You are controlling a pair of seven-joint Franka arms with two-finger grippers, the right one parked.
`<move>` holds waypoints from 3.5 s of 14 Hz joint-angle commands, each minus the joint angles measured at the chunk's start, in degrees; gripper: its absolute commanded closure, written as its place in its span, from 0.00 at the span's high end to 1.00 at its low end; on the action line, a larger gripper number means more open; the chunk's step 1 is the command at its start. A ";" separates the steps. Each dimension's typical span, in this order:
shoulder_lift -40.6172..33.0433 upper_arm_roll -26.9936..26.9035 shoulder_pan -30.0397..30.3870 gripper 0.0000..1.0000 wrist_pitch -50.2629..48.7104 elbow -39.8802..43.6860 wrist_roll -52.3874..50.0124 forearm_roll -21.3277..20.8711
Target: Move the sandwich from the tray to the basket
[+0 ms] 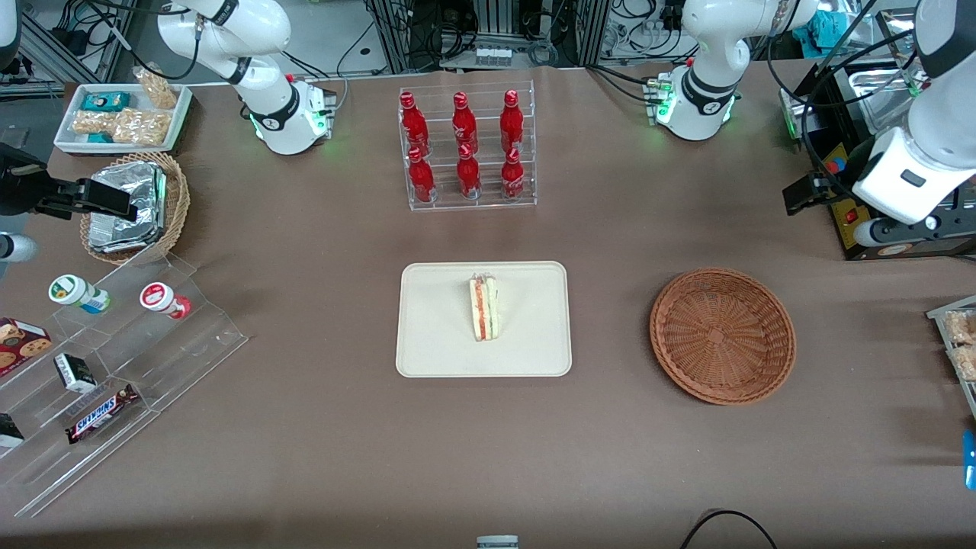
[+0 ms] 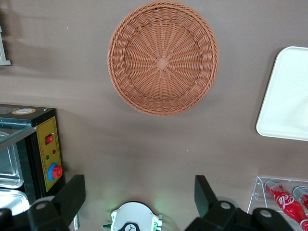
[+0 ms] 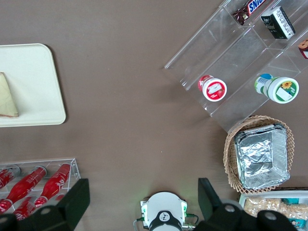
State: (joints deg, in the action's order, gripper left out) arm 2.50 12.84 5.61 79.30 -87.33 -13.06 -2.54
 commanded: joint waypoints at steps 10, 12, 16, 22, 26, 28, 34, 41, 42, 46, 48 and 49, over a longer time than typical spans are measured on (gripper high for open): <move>11.19 -1.76 0.37 1.00 1.37 2.86 -0.74 0.42; 13.57 -1.67 -0.33 1.00 6.46 1.64 -2.13 2.52; 18.05 -0.79 -5.24 1.00 13.50 0.49 -10.91 4.21; 23.77 -0.79 -15.96 1.00 24.57 1.02 -27.17 4.21; 28.51 -0.79 -25.98 1.00 30.56 3.04 -36.33 3.42; 30.36 -0.79 -29.49 1.00 30.56 5.22 -38.17 3.33; 40.03 -1.06 -38.29 1.00 32.32 15.43 -43.19 0.62; 44.34 -0.97 -42.07 1.00 39.34 15.26 -43.02 -0.98; 44.78 -0.97 -42.51 1.00 39.35 15.26 -42.93 -1.07; 46.80 -1.06 -43.83 1.00 39.53 14.91 -43.10 -2.11; 47.68 -0.97 -43.84 1.00 40.05 14.90 -43.63 -2.21; 48.47 -0.97 -43.92 1.00 41.62 14.90 -44.76 -2.21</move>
State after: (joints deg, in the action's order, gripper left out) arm 49.10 12.60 -37.34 119.13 -74.06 -55.63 -3.73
